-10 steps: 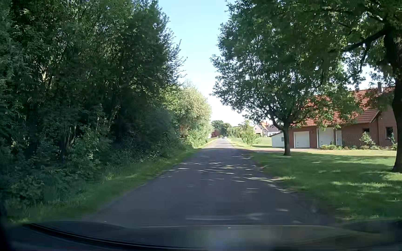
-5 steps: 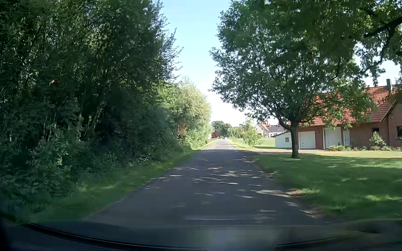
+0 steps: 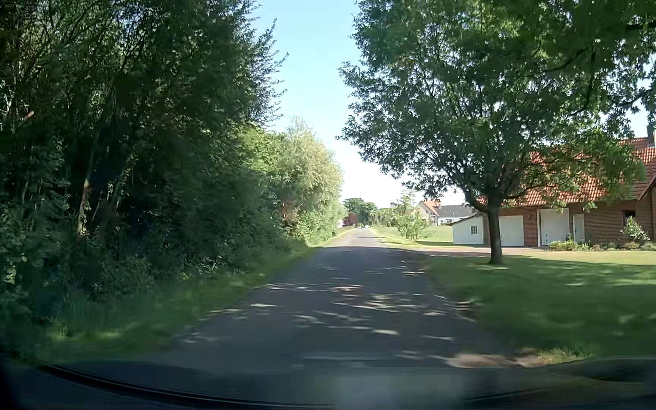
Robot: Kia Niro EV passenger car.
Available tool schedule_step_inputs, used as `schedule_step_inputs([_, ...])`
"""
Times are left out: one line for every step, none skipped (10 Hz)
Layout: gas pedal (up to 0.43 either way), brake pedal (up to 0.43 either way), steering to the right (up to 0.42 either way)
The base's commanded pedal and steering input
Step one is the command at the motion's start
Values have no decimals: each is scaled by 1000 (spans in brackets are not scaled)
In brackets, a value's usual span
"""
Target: Follow the waypoints while adhering to traffic rules and regulations
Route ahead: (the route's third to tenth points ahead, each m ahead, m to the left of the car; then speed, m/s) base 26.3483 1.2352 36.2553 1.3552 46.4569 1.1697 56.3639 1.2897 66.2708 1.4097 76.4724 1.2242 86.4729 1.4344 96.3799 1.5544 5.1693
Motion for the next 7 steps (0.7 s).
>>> schedule_step_inputs([209,6,10])
schedule_step_inputs([209,6,9])
schedule_step_inputs([209,6,9])
schedule_step_inputs([209,6,9])
schedule_step_inputs([197,6,6])
schedule_step_inputs([197,6,6])
schedule_step_inputs([177,6,8])
